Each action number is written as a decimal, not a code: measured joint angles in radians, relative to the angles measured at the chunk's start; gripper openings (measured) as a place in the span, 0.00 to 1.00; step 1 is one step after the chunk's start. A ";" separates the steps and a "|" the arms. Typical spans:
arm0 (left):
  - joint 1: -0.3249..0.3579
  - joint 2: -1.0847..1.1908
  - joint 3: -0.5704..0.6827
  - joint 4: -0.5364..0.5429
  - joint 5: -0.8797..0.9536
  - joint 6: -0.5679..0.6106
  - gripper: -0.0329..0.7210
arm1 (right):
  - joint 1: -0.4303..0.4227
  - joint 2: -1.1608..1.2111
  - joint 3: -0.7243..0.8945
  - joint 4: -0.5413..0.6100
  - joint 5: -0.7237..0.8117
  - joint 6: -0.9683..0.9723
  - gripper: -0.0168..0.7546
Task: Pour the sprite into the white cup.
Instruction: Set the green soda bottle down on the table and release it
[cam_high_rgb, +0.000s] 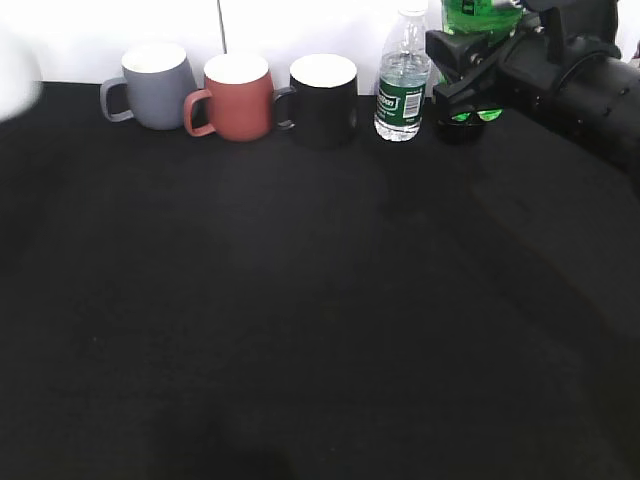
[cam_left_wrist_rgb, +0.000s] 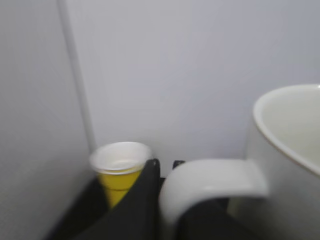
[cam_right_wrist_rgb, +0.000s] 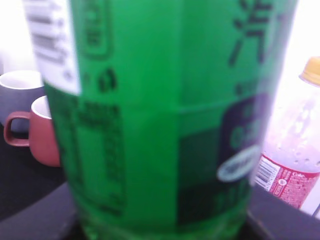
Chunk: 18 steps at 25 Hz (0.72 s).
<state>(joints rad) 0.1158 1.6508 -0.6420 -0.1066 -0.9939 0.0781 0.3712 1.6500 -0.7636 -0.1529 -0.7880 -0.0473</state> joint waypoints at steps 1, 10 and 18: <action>0.027 0.030 -0.022 -0.002 -0.004 0.000 0.10 | 0.000 0.000 0.000 0.002 0.000 0.001 0.51; 0.036 0.477 -0.414 0.055 0.007 -0.041 0.10 | 0.000 0.000 0.000 0.097 -0.005 0.023 0.51; -0.007 0.741 -0.762 0.061 0.065 -0.078 0.10 | 0.000 0.000 0.000 0.153 -0.004 0.023 0.51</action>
<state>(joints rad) 0.1089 2.3921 -1.4040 -0.0452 -0.9293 0.0000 0.3712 1.6500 -0.7636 0.0000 -0.7918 -0.0240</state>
